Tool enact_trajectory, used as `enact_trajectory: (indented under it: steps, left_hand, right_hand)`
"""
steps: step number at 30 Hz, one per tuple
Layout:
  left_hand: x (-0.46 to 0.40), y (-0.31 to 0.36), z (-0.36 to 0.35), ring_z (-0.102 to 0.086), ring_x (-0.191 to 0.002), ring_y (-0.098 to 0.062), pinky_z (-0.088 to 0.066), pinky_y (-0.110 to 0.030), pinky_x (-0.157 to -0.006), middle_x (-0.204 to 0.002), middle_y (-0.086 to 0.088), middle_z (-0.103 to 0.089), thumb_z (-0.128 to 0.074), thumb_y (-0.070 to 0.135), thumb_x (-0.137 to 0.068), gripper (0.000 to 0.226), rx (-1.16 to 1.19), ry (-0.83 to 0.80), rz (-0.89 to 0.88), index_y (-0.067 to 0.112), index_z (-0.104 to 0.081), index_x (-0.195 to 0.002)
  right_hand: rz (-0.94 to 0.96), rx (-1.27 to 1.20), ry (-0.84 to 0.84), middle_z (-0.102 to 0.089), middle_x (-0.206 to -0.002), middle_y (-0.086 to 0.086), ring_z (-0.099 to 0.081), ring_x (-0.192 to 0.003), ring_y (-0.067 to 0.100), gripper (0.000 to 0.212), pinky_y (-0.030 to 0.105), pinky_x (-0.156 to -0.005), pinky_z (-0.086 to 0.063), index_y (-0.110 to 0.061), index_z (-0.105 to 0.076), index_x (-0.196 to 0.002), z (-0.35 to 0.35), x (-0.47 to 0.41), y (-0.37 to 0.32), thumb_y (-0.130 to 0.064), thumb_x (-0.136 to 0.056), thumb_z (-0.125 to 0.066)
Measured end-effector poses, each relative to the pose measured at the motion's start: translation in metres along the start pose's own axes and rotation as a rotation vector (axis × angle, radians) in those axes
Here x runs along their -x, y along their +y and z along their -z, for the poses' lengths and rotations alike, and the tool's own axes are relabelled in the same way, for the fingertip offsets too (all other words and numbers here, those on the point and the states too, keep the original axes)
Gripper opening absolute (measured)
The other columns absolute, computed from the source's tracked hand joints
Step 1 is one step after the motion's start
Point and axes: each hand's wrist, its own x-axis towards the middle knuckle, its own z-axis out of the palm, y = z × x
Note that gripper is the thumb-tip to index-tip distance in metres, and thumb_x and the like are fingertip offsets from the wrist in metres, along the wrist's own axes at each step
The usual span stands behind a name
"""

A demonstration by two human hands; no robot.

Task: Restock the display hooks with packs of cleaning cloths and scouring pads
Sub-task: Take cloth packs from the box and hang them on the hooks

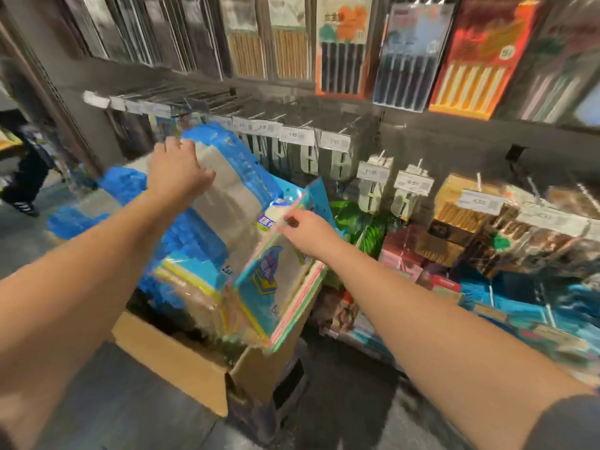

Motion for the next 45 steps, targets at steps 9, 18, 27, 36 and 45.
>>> enact_trajectory:
  steps: [9, 18, 27, 36, 45]
  left_hand:
    - [-0.075, -0.037, -0.011, -0.033, -0.138, -0.033, -0.032, -0.043, -0.108, -0.145, -0.018, -0.043, -0.061, 0.059, -0.090, 0.073, 0.016, -0.278, 0.021, 0.010, -0.045, -0.142]
    - [-0.090, -0.036, -0.001, -0.045, -0.130, -0.036, -0.042, -0.041, -0.101, -0.141, -0.021, -0.047, -0.059, 0.051, -0.094, 0.060, 0.047, -0.420, -0.060, 0.007, -0.055, -0.133]
    - [-0.091, -0.030, 0.012, -0.063, -0.070, -0.024, -0.048, -0.030, -0.062, -0.084, -0.012, -0.066, -0.063, 0.047, -0.096, 0.050, 0.232, -0.817, 0.013, 0.005, -0.057, -0.122]
    - [-0.087, -0.022, 0.068, -0.059, -0.072, -0.019, -0.043, -0.032, -0.061, -0.096, -0.007, -0.068, -0.082, 0.029, -0.080, 0.042, 0.616, -0.429, -0.228, 0.012, -0.060, -0.111]
    - [0.013, 0.077, 0.100, -0.062, -0.063, -0.005, -0.047, -0.028, -0.052, -0.085, 0.005, -0.064, -0.083, 0.033, -0.081, 0.042, 1.060, -0.385, -0.439, 0.015, -0.055, -0.108]
  right_hand:
    - [-0.246, -0.185, 0.032, -0.062, -0.132, 0.007, -0.059, -0.115, 0.027, 0.044, 0.030, -0.093, -0.044, -0.008, -0.054, -0.134, -0.056, -0.068, -0.094, -0.034, -0.098, -0.053]
    - [-0.391, -0.305, 0.095, -0.048, -0.138, 0.013, -0.056, -0.117, 0.033, 0.063, 0.037, -0.086, -0.045, -0.014, -0.050, -0.136, -0.084, -0.096, -0.107, -0.047, -0.084, -0.052]
    - [-0.355, -0.482, 0.080, -0.054, -0.136, 0.006, -0.057, -0.108, 0.022, 0.064, 0.039, -0.094, -0.049, -0.025, -0.046, -0.141, -0.084, -0.090, -0.099, -0.050, -0.084, -0.058]
    - [-0.201, -0.660, 0.442, -0.055, -0.133, -0.001, -0.056, -0.112, 0.014, 0.057, 0.036, -0.101, -0.047, -0.020, -0.050, -0.138, -0.024, -0.069, -0.088, -0.049, -0.091, -0.064]
    - [-0.080, -1.169, 0.863, -0.059, -0.128, 0.004, -0.064, -0.112, 0.019, 0.057, 0.038, -0.093, -0.053, -0.019, -0.037, -0.136, 0.084, 0.058, -0.002, -0.026, -0.091, -0.071]
